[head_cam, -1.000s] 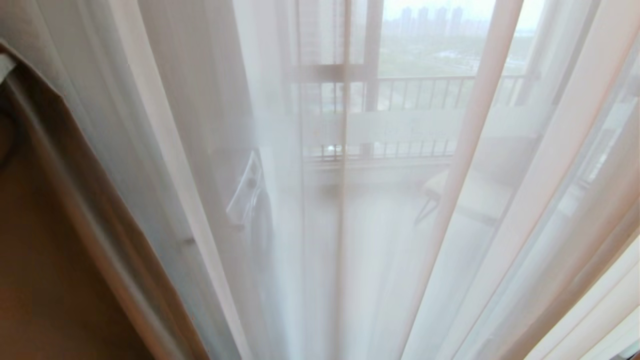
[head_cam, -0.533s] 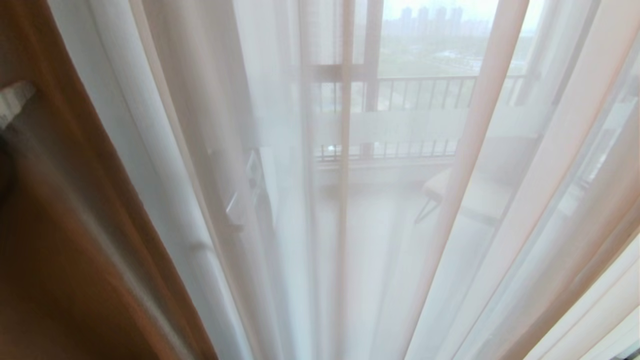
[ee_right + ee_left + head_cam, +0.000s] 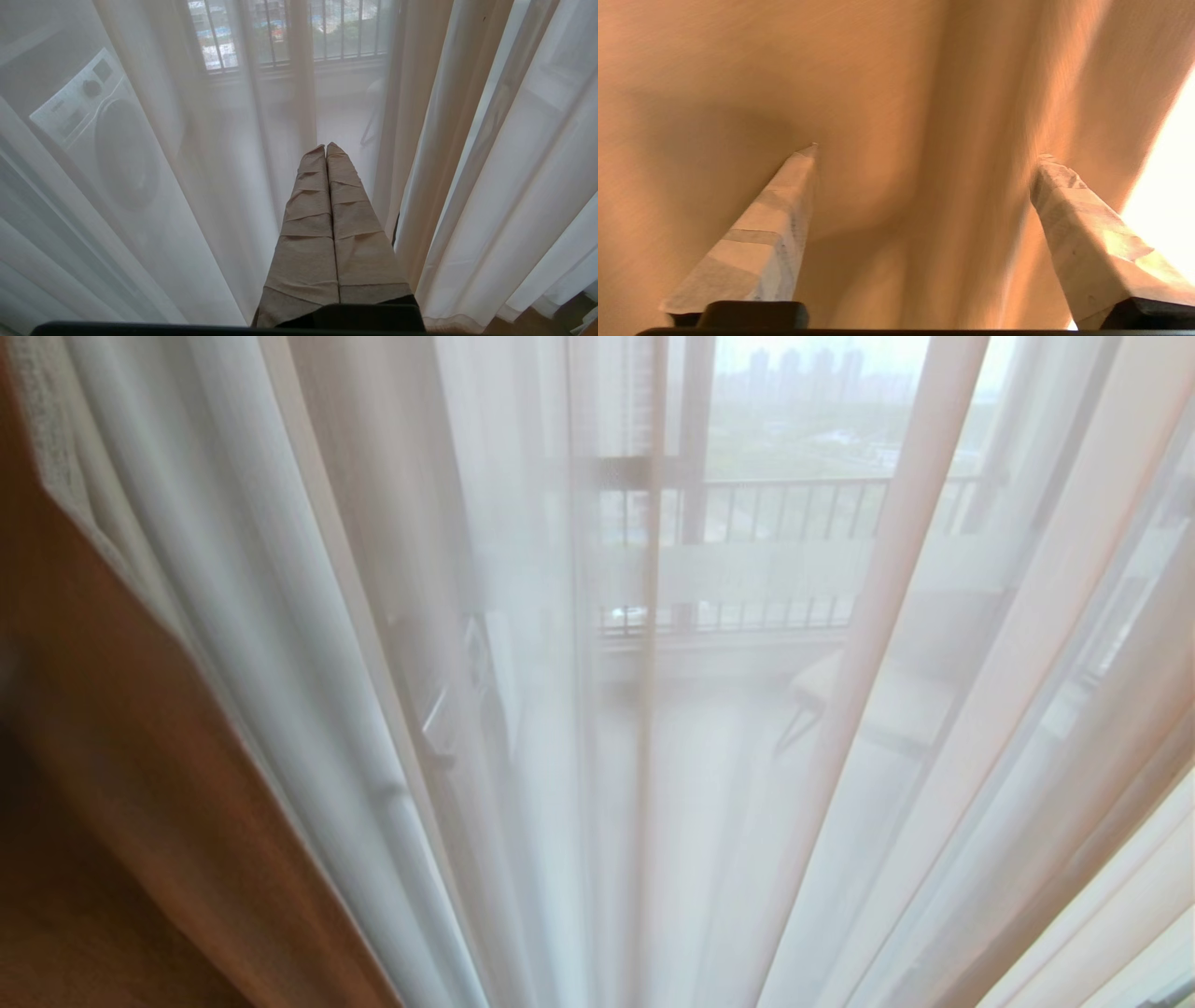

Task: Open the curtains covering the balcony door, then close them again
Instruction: Close the outer curtains on both sides

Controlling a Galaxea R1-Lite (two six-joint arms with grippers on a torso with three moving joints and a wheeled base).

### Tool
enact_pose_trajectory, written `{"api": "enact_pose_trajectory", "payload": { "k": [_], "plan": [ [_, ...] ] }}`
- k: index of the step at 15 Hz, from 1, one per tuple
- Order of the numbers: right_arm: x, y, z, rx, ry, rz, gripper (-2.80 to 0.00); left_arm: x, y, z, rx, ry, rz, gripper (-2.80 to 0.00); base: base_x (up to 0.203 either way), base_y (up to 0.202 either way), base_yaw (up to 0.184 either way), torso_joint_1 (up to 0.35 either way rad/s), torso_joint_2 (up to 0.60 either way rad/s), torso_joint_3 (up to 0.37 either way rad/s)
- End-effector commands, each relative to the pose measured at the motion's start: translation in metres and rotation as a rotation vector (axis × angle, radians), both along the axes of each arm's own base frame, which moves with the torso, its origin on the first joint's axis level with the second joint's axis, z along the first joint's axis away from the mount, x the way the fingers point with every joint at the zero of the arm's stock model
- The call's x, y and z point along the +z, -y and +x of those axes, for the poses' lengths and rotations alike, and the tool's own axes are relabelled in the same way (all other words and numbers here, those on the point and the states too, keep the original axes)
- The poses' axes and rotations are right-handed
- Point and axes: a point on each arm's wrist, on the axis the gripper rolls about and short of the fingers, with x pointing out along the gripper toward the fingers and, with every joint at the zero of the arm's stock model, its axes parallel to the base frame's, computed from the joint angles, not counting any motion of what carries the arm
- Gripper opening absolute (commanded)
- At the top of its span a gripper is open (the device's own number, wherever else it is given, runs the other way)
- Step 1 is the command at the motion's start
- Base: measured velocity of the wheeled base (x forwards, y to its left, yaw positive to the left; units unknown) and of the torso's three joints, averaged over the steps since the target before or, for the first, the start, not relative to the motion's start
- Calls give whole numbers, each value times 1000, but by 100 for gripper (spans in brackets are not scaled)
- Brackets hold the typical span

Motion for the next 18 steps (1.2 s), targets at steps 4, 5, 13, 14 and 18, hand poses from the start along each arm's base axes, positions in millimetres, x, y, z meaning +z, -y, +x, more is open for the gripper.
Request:
{"api": "enact_pose_trajectory", "payload": {
  "k": [4, 5, 13, 14, 18],
  "plan": [
    [0, 0, 0, 0, -1, 1, -280, -29, 15, -74, -63, 53, 27, 0, 0, 0, 0, 0, 0, 0],
    [0, 0, 0, 0, -1, 0, -280, -39, 18, -86, -72, 33, 28, 0, 0, 0, 0, 0, 0, 0],
    [0, 0, 0, 0, -1, 1, -280, -97, 16, -77, -73, -175, 22, -280, 0, 0, 0, 0, 0, 0],
    [0, 0, 0, 0, 0, 1, -280, -108, 16, -75, -70, -214, 20, -280, 0, 0, 0, 0, 0, 0],
    [0, 0, 0, 0, -1, 1, -280, -142, 13, -72, 35, -336, 40, -280, 0, 0, 0, 0, 0, 0]
  ]
}}
